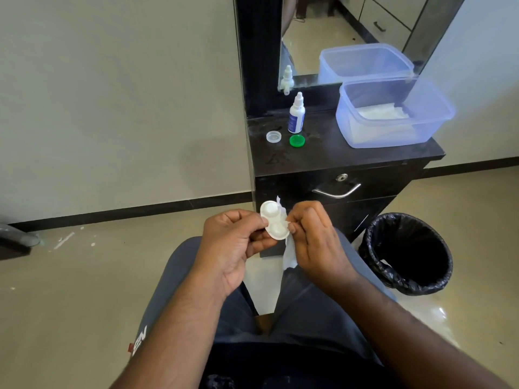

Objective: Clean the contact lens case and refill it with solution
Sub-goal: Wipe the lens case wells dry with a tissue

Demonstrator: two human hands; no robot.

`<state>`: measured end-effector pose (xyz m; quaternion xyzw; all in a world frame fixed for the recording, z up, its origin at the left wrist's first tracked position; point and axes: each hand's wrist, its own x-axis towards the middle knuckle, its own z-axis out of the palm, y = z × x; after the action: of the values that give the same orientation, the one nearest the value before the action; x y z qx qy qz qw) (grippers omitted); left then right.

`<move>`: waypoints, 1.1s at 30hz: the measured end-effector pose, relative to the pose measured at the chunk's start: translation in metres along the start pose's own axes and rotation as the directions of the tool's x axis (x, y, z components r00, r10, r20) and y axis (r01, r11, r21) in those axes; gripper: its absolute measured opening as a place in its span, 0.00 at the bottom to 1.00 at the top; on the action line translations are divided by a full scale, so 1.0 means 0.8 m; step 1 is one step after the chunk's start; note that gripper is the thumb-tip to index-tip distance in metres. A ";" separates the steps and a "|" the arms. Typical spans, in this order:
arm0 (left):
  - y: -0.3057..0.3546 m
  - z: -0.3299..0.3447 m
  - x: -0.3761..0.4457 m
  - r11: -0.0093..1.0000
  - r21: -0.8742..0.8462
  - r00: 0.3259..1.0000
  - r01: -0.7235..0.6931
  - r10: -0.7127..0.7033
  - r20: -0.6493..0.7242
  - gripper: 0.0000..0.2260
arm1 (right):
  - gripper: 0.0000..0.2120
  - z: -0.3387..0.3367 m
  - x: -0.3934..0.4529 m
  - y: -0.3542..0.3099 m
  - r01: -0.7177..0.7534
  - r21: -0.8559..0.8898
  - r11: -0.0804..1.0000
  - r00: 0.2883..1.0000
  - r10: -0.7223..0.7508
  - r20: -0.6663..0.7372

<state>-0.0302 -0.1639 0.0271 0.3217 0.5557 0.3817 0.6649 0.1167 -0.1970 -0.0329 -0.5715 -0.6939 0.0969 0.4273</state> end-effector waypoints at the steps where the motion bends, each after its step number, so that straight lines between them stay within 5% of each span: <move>1: 0.000 0.000 -0.001 1.000 0.000 1.000 -0.003 0.003 0.003 0.00 | 0.04 0.001 0.000 -0.001 -0.025 0.004 1.000 1.000 0.025 0.018; 6: 0.010 -0.006 0.002 0.998 -0.043 0.999 -0.052 0.052 -0.011 0.03 | 0.04 -0.011 0.009 -0.009 -0.348 0.226 0.910 0.923 0.375 -0.086; 9: 0.010 -0.006 0.004 0.995 -0.046 0.995 -0.092 0.090 -0.040 0.05 | 0.04 -0.015 0.007 -0.020 -0.482 0.402 0.778 0.850 0.526 0.002; 17: -0.003 0.006 0.002 0.976 -0.098 0.979 -0.197 0.190 -0.069 0.03 | 0.06 -0.011 0.010 -0.050 -0.532 0.733 0.424 0.708 0.698 0.110; 27: -0.014 0.011 0.003 0.956 -0.168 0.962 -0.240 0.211 -0.173 0.04 | 0.05 0.001 0.016 -0.054 -0.567 0.739 0.364 0.631 0.769 0.105; 33: -0.016 0.016 0.002 0.946 -0.209 0.956 -0.250 0.207 -0.206 0.05 | 0.04 -0.006 0.021 -0.051 -0.562 0.731 0.388 0.670 0.732 0.126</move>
<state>-0.0155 -0.1691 0.0177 0.2679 0.5241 0.5465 0.5957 0.0912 -0.1969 0.0035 -0.5872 -0.2651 0.4563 0.6138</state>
